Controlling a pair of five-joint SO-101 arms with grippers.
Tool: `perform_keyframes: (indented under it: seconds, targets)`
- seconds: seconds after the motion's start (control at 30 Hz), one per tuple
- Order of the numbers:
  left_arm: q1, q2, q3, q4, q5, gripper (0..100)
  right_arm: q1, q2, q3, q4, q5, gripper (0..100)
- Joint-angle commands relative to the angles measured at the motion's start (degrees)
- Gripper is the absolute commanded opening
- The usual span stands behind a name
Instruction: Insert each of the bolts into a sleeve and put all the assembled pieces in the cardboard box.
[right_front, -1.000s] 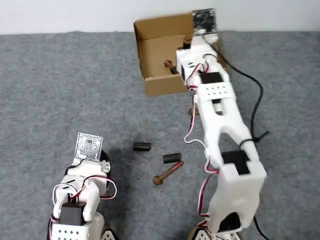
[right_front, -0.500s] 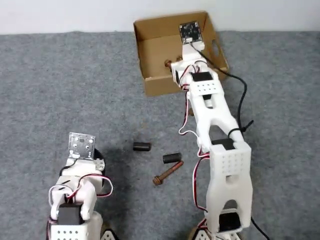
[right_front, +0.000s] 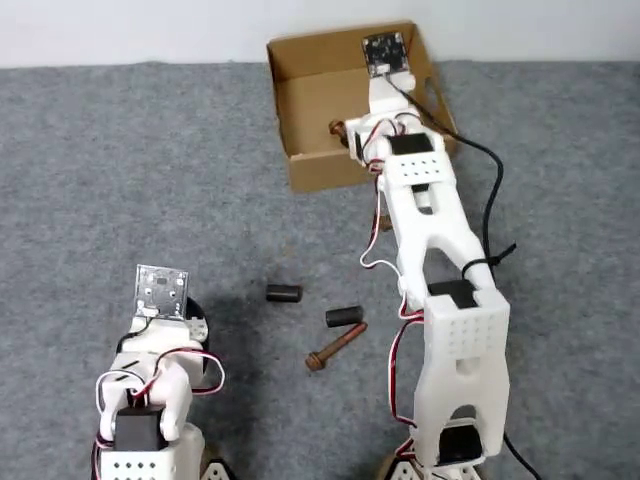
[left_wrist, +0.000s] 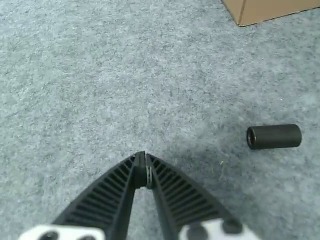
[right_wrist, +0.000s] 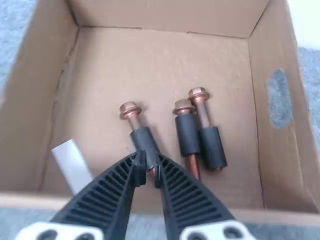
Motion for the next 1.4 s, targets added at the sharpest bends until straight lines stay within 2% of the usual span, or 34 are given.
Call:
perform_keyframes:
  seconds: [0.0,0.13,0.5,0.7,0.9,1.03,1.2,1.37]
  targets:
    - [-1.41,-0.44,-0.22,-2.2,-0.53,1,-0.84,-6.99,-3.34,6.64,0.09,1.0]
    - [-5.89,-0.26,-0.31,-4.48,-0.44,1,-0.84,-10.24,-3.34,13.58,0.09,1.0]
    - [-6.33,-0.44,-0.31,-4.57,-0.44,1,-0.92,-14.9,-3.34,36.7,0.26,1.0]
    - [-10.11,-0.26,-0.31,-6.77,-0.44,1,-0.92,-15.96,-3.34,48.31,0.44,1.0]
    - [-10.2,-0.26,-0.31,-6.77,-0.44,1,-2.59,-16.57,-3.34,60.79,0.53,1.0]
    - [-10.2,-0.26,-0.31,-6.77,-0.44,1,-3.12,-17.89,-3.16,61.32,0.88,1.0]
    - [-10.11,-0.18,-0.31,-6.68,-0.44,1,-5.14,-23.6,3.34,61.32,11.69,1.0]
    - [-10.29,-0.18,-0.31,-6.68,-0.44,1,-8.84,-32.4,15.56,61.05,17.05,1.4]
